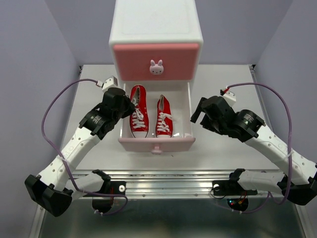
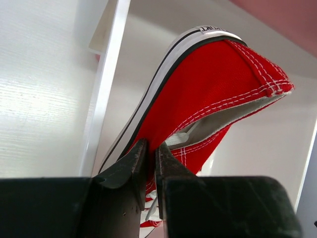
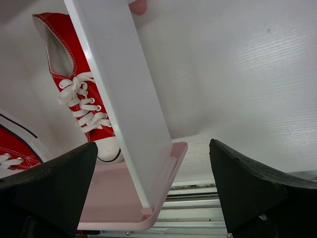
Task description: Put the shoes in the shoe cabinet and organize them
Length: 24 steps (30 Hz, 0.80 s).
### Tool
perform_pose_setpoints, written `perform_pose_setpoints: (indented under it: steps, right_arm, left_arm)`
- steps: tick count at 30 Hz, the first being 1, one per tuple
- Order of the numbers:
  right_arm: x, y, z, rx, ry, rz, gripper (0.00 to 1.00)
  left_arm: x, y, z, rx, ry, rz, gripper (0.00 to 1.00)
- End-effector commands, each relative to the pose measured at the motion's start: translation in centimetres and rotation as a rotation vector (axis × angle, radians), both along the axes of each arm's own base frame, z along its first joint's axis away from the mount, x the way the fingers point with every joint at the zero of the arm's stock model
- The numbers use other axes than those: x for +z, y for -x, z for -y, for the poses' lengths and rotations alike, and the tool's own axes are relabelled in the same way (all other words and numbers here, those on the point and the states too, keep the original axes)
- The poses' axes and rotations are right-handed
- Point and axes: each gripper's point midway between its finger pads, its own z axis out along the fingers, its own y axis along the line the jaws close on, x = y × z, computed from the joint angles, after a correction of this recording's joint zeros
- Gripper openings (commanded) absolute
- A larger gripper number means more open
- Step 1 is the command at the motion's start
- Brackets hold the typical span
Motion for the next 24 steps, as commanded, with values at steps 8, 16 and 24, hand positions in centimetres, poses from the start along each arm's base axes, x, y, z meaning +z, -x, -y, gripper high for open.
perform_pose_setpoints:
  steps: [8,16,24]
  right_arm:
    - [-0.2,0.3,1.2,-0.078,-0.040,0.013,1.00]
    - [0.3,0.1,1.6,-0.093,-0.039,0.034,1.00]
    - [-0.3,0.3,1.6,-0.116,-0.060,0.022,1.00]
  left_arm:
    - [0.1,-1.4,1.5,-0.008,0.032,0.050,0.00]
    - [-1.7,-1.8,2.1,-0.030,-0.017,0.007,0.00]
    - [-3.8,-2.7,2.8,-0.033,-0.043,-0.034,0.00]
